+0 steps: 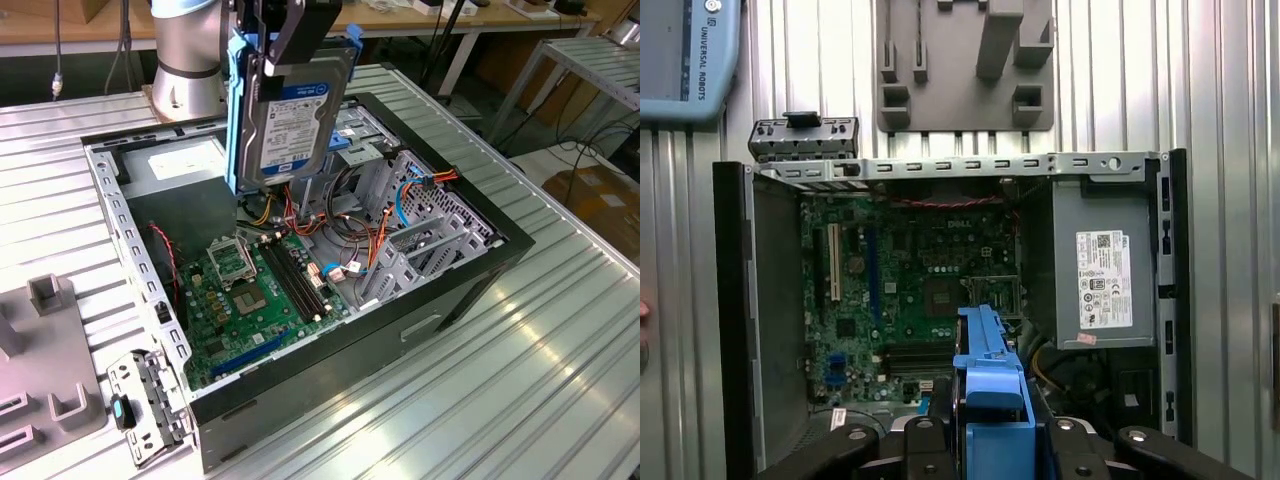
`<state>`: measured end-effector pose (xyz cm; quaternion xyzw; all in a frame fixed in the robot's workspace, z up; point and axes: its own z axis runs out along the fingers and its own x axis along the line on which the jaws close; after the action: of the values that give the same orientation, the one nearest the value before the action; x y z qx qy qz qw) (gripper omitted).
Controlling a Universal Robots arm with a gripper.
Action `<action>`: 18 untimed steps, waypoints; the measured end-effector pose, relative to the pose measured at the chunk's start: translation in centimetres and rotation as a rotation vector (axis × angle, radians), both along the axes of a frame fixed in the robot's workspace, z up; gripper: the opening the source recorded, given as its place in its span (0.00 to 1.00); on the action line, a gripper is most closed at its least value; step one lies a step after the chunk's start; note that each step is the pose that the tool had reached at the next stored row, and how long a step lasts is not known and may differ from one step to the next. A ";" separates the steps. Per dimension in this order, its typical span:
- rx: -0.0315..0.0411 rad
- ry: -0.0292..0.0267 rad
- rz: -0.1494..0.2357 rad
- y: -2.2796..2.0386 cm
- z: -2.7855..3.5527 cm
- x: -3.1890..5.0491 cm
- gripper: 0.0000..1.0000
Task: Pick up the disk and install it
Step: 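Insert the disk into the insertion slot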
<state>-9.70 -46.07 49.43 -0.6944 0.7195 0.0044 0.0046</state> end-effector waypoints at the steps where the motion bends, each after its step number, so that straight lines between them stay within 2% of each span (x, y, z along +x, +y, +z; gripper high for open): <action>1: 0.0000 0.0000 0.000 -0.04 0.00 0.02 0.37; 5: -0.0001 0.0000 0.000 -0.21 0.00 0.11 0.37; 8: -0.0001 0.0000 0.000 -0.49 0.00 0.23 0.37; 14: 0.0000 0.0000 0.000 -1.39 -0.01 0.45 0.37; 17: 0.0000 0.0000 0.000 -1.63 -0.01 0.57 0.37; 18: 0.0000 0.0000 0.000 -1.84 -0.01 0.76 0.37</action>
<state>-8.94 -47.91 49.42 -0.6944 0.7195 0.0044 0.0046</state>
